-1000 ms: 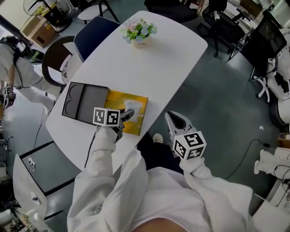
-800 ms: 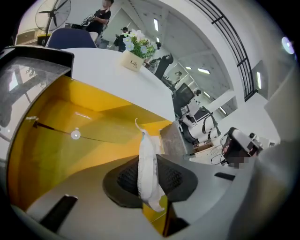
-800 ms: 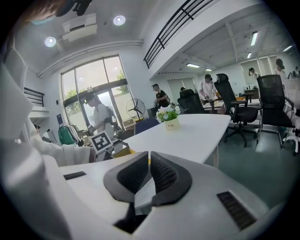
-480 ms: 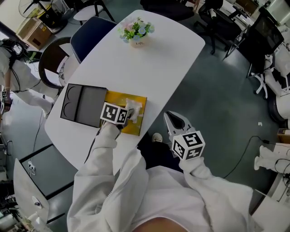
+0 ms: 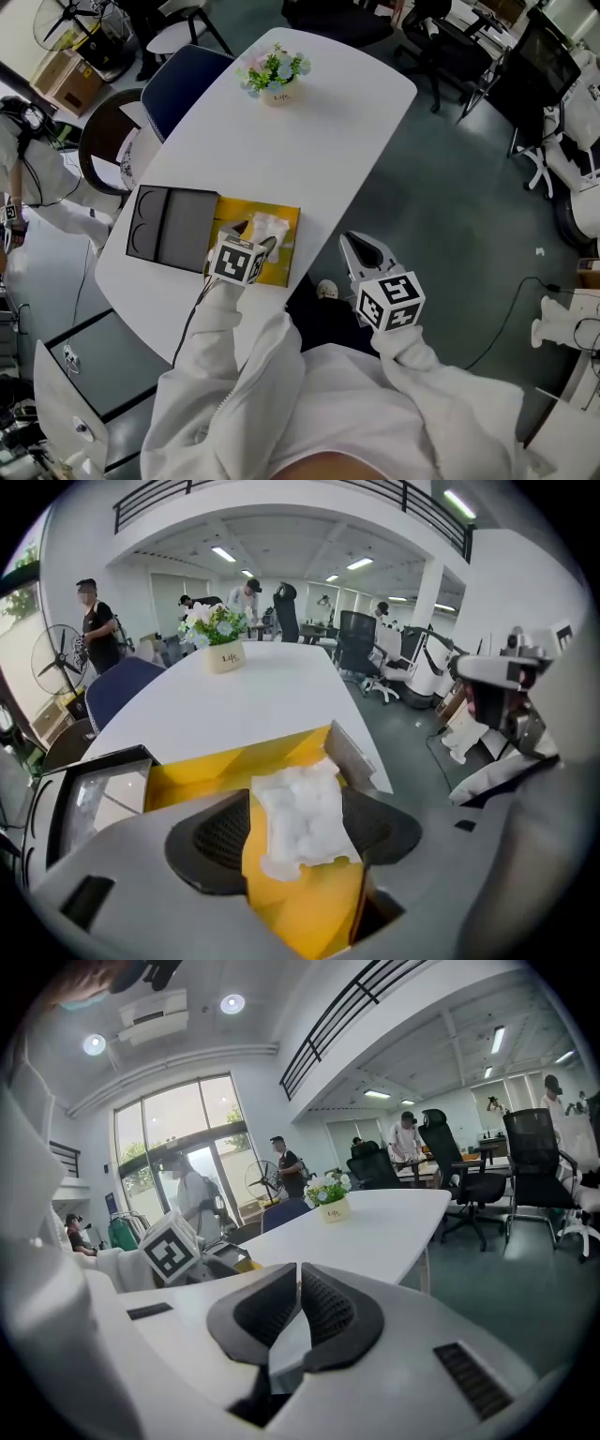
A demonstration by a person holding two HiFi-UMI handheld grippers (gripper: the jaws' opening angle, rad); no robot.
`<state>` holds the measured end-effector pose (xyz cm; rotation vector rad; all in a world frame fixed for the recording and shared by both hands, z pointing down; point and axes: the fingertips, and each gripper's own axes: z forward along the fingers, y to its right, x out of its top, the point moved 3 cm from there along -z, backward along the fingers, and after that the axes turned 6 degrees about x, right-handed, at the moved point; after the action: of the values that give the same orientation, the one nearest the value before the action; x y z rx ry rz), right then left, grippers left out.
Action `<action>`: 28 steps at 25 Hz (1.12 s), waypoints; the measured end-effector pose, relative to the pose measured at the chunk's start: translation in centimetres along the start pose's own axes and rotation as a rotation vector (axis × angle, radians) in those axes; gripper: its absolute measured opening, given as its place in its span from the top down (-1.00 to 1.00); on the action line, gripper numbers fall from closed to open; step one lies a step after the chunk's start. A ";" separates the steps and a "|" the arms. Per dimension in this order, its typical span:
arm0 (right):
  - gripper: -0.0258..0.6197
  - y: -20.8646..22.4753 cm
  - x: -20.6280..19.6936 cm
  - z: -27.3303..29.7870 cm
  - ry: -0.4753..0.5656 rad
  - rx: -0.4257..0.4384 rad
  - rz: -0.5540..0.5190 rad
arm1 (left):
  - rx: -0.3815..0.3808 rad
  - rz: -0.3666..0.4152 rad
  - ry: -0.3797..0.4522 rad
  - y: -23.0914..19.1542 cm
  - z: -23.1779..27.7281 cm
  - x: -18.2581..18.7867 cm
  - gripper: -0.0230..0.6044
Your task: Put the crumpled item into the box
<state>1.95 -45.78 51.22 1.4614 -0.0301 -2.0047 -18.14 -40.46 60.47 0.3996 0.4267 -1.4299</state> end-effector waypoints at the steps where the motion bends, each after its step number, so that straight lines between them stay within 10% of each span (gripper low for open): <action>1: 0.80 0.2 0.0 -0.1 0.002 -0.005 0.004 | -0.017 -0.016 0.020 0.2 -0.6 0.4 -0.11; 11: 0.80 1.9 0.6 -1.3 0.035 -0.059 0.028 | -0.202 -0.167 0.272 2.2 -5.8 6.3 -0.06; 28: 0.80 6.7 6.4 -9.8 0.265 -0.296 -0.036 | -0.194 -0.007 0.825 8.8 -11.4 17.5 0.77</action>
<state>12.49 -50.94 44.62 1.5248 0.3914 -1.7383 -8.26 -48.78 41.87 0.8266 1.2193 -1.1650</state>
